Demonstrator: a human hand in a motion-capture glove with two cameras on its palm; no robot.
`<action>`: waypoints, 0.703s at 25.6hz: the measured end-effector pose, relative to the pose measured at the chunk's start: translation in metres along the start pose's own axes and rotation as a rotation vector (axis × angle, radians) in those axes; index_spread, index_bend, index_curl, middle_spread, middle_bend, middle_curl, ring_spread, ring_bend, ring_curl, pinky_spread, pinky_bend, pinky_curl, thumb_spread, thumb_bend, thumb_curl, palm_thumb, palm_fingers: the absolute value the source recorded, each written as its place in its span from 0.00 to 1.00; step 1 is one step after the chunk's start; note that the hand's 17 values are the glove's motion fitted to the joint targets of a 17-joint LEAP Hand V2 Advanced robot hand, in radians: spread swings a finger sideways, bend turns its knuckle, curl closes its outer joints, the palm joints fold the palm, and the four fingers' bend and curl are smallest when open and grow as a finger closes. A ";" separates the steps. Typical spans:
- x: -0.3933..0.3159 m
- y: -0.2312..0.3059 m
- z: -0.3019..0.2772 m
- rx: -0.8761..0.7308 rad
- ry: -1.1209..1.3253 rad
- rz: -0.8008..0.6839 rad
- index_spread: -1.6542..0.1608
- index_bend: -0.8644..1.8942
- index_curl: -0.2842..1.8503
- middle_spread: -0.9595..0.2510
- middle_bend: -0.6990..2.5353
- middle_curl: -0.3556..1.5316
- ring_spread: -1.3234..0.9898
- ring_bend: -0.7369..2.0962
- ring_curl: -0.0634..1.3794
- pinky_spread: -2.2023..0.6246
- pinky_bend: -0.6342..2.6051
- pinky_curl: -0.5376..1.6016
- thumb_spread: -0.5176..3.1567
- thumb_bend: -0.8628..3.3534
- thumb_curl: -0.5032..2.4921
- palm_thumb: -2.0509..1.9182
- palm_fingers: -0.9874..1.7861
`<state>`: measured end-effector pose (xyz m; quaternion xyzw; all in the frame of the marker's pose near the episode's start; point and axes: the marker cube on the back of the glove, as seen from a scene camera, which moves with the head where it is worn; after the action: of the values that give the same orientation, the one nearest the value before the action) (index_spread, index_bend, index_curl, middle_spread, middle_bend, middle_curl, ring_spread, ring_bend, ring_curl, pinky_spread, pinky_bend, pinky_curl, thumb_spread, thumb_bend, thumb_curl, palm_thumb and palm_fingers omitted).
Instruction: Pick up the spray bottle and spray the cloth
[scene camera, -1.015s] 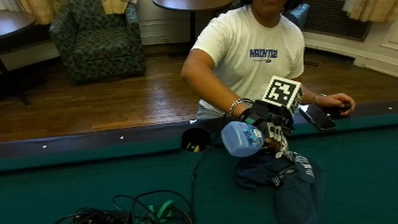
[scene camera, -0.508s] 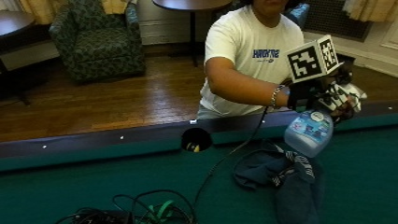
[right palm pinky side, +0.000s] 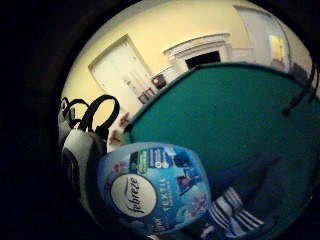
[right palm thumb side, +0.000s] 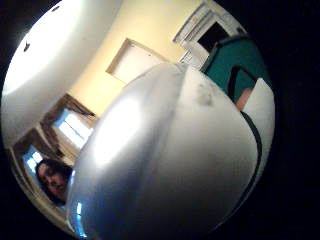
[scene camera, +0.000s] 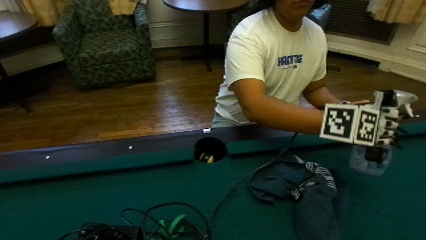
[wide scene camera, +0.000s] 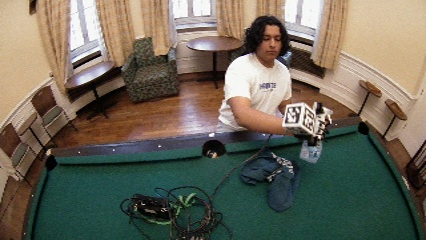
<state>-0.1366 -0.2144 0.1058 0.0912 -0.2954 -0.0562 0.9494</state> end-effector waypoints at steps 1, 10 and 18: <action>0.009 0.001 0.008 -0.020 -0.064 0.036 0.78 0.43 0.40 0.64 0.42 0.48 0.49 0.52 0.37 0.67 0.33 0.44 0.25 0.20 0.43 0.74 0.86; 0.079 0.025 0.078 -0.184 -0.288 0.233 0.78 0.43 0.41 0.64 0.42 0.47 0.49 0.53 0.37 0.67 0.33 0.45 0.25 0.20 0.43 0.74 0.86; 0.088 0.028 0.089 -0.063 -0.233 0.188 0.78 0.43 0.41 0.64 0.42 0.47 0.49 0.52 0.37 0.67 0.33 0.45 0.25 0.20 0.43 0.74 0.86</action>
<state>-0.1138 -0.2139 0.2318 0.0263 -0.4090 0.0134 0.9120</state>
